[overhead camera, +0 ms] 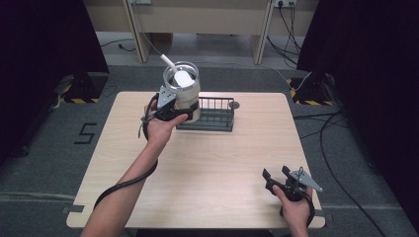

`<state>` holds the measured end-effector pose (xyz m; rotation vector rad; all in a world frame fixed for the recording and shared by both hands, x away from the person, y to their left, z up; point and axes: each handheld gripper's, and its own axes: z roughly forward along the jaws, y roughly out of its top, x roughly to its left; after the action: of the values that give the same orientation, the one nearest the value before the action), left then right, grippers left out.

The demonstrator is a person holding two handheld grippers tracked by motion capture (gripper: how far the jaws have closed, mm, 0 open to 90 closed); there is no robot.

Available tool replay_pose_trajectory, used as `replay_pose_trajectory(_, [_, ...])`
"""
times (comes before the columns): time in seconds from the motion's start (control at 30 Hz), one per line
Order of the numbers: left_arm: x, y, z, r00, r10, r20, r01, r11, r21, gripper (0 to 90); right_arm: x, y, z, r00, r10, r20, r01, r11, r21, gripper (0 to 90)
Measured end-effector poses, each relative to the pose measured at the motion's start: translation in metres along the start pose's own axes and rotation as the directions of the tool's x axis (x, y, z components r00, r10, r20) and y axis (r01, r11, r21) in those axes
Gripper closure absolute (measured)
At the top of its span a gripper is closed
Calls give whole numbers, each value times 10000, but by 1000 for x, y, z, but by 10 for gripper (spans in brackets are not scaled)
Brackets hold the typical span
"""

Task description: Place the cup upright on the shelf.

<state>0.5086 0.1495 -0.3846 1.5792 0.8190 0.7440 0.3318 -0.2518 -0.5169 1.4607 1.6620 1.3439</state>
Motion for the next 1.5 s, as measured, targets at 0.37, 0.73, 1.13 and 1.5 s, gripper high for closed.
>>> replay_pose_trajectory(0.37, [-5, 8, 21, 9999, 98, 45, -98, 10000, 7, 105, 2, 0, 0, 9996, -264, 19, 264, 9996, -61, 188])
replay_pose_trajectory(0.73, [-8, 13, 38, 10000, 18, 66, -18, 10000, -17, 105, 1, 0, -1, 9998, -212, 9, 212, 9997, -81, 188])
replay_pose_trajectory(1.13, [-6, 19, 50, 10000, 3, 8, -3, 10000, 5, 105, 1, 0, 0, 10000, -59, -46, 59, 10000, -69, 187])
replay_pose_trajectory(1.5, [1, 21, 60, 9999, -90, -146, 92, 9999, 143, 105, 1, 0, 0, 10000, -85, -49, 85, 9999, -82, 187])
